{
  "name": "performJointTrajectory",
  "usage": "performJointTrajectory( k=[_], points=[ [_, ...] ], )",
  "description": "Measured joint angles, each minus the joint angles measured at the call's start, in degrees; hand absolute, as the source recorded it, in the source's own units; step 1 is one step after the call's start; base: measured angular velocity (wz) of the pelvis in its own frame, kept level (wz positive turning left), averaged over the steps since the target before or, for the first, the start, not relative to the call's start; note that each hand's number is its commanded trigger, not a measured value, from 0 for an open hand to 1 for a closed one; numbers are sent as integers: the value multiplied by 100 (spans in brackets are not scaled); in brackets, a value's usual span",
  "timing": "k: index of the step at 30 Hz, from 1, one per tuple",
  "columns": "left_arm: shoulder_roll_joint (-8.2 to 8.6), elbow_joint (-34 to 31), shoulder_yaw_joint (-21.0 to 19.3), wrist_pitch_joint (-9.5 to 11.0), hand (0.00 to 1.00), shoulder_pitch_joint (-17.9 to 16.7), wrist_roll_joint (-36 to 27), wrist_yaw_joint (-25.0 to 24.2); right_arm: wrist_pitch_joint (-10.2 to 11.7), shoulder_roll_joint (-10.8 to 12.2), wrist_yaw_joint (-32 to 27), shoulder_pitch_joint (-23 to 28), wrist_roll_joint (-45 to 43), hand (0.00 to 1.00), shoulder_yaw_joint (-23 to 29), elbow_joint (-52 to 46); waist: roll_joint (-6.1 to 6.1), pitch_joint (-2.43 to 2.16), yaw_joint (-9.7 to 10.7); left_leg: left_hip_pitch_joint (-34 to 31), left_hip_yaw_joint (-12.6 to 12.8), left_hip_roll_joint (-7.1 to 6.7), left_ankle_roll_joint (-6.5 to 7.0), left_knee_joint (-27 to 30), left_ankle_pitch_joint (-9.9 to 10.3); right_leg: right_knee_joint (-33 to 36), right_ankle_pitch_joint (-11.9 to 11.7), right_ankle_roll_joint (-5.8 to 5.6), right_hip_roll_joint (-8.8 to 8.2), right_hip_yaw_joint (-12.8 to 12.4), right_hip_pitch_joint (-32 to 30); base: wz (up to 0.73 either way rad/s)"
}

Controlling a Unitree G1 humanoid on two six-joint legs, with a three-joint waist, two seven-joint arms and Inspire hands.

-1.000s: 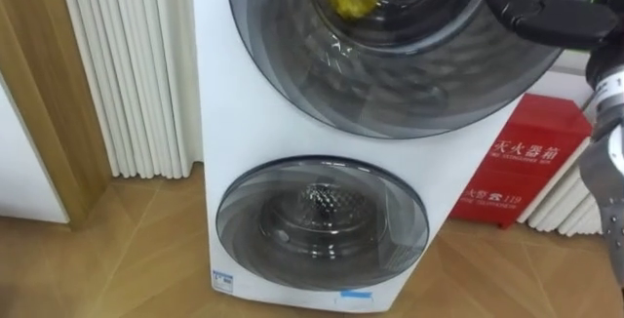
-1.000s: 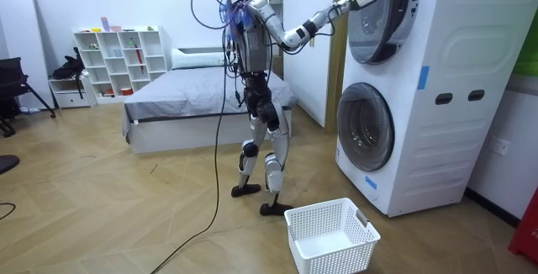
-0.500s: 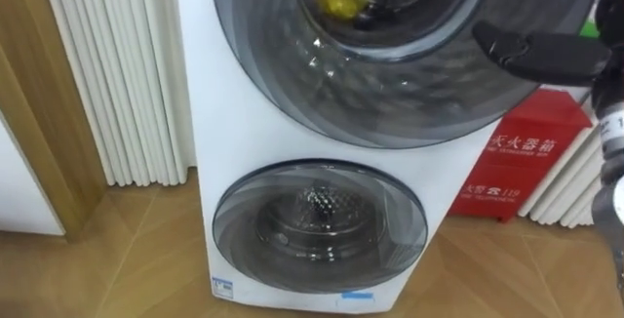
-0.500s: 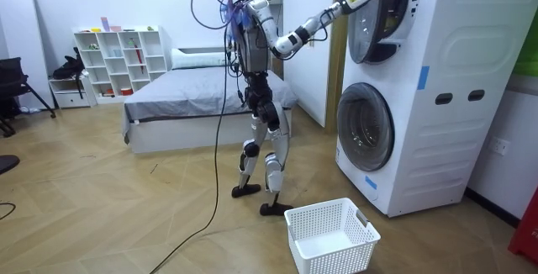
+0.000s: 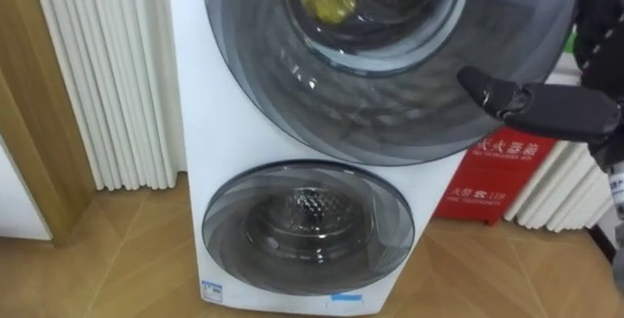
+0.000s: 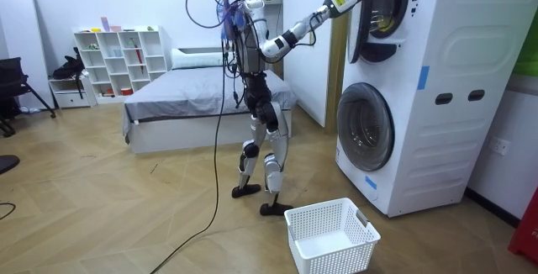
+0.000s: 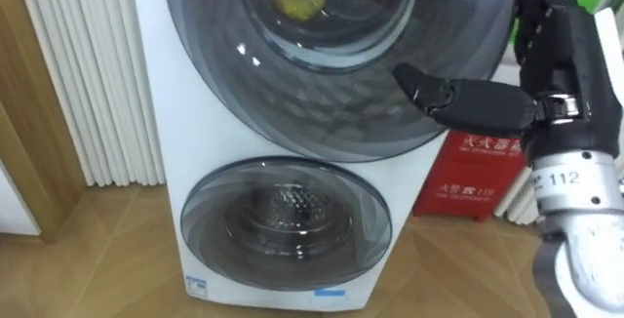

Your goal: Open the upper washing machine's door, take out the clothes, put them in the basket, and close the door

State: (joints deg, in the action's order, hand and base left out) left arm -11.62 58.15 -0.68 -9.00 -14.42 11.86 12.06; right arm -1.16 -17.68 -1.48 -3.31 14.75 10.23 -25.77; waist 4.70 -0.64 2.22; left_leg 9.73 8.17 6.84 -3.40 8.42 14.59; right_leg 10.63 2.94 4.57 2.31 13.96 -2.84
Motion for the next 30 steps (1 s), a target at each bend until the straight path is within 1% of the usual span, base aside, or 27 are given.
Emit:
performJointTrajectory(
  k=[2, 3, 5, 7, 8, 11, 14, 15, 16, 19, 20, 21, 22, 26, 27, 28, 29, 30],
  points=[
    [-3, 31, 47, 62, 0, 19, -3, 0, 80, 37, 105, 4, 64, 0, -12, 2, -33, 4, 11, 5, 38, 10, -9, 2, 4, -4, -7, 6, 46, -48, -10, -11],
    [-16, 46, 118, 77, 0, 30, -2, 0, 131, 71, 188, 3, 80, 0, -36, 11, -57, 6, 9, 27, 85, 22, -23, 5, 13, -5, -7, 7, 75, -118, -11, -19],
    [-21, 72, 165, 93, 0, 29, -3, -1, 210, 119, 292, 2, 124, 0, -89, 16, -92, 13, 9, 56, 148, 41, -39, 4, 24, -2, -10, 16, 73, -138, -11, -17],
    [-29, 276, 228, 160, 0, 96, -6, -9, 313, 210, 305, 1, 309, 0, -177, 16, -113, 21, 14, 68, 188, 54, -48, 4, 23, 2, -9, 30, 77, -146, -15, -9],
    [-30, 292, 240, 174, 0, 105, -4, -13, 319, 220, 306, 1, 361, 0, -183, 12, -117, 22, 22, 67, 186, 54, -51, 5, 21, 1, -10, 32, 78, -144, -15, 0],
    [-30, 378, 263, 300, 0, 158, 2, -13, 360, 351, 359, 0, 676, 0, -186, -1, -119, 20, 35, 46, 184, 52, -55, 10, 19, 6, 6, 7, 77, -151, -36, 0],
    [-33, 377, 258, 319, 0, 143, 4, -13, 360, 354, 366, -1, 822, 0, -197, -37, -115, 11, 29, 11, 191, 51, -58, 24, 17, 23, 6, 7, 80, -168, -77, -3],
    [-30, 380, 259, 324, 0, 145, 7, -25, 358, 356, 366, -2, 819, 0, -204, -94, -103, -5, -9, -11, 218, 48, -65, 24, 12, 50, -9, 32, 84, -197, -127, -16],
    [-23, 380, 259, 332, 0, 151, 7, -50, 348, 357, 366, -2, 819, 0, -213, -151, -118, -7, -54, -12, 241, 48, -67, 25, 11, 61, -38, 79, 95, -229, -147, -16],
    [-23, 379, 259, 356, 0, 166, 10, -160, 346, 357, 367, -3, 827, 0, -239, -173, -166, -22, -100, -6, 241, 44, -73, 31, 5, 114, -35, 82, 91, -248, -169, -3],
    [-23, 379, 259, 362, 0, 169, 10, -167, 346, 357, 367, -6, 832, 0, -249, -174, -169, -22, -105, -6, 241, 43, -76, 31, 2, 114, -31, 80, 91, -249, -170, 0],
    [-26, 379, 259, 366, 0, 173, 9, -184, 346, 359, 367, -11, 855, 0, -283, -182, -170, -21, -107, -7, 241, 43, -82, 31, -2, 114, 1, 46, 93, -252, -170, 0],
    [-26, 379, 261, 371, 0, 180, 9, -223, 346, 361, 367, -11, 890, 0, -324, -201, -169, -21, -107, -7, 241, 44, -86, 31, -4, 117, 8, 38, 95, -255, -172, 0],
    [-26, 378, 264, 412, 0, 182, 9, -259, 353, 362, 368, -12, 994, 0, -445, -222, -156, -18, -106, -7, 239, 43, -90, 31, -6, 180, 25, 60, 91, -265, -212, -3],
    [-29, 376, 266, 412, 0, 182, 10, -259, 354, 394, 404, -12, 994, 0, -457, -223, -145, -16, -105, -3, 239, 44, -87, 33, -8, 208, 37, 69, 88, -264, -222, 0],
    [-37, 376, 267, 414, 0, 168, 10, -259, 358, 445, 425, -13, 1003, 0, -478, -223, -95, 12, -108, -4, 221, 45, -80, 33, -12, 220, 42, 78, 87, -258, -223, 0],
    [-44, 376, 267, 418, 0, 166, 10, -259, 361, 470, 425, -13, 1013, 0, -493, -223, -110, 4, -109, -4, 208, 44, -79, 34, -13, 223, 45, 83, 89, -256, -224, 0],
    [-63, 375, 266, 422, 0, 156, 10, -259, 365, 525, 428, -15, 1040, 0, -529, -223, -79, 10, -109, -5, 187, 43, -77, 35, -14, 235, 53, 95, 91, -254, -231, 0]
  ],
)
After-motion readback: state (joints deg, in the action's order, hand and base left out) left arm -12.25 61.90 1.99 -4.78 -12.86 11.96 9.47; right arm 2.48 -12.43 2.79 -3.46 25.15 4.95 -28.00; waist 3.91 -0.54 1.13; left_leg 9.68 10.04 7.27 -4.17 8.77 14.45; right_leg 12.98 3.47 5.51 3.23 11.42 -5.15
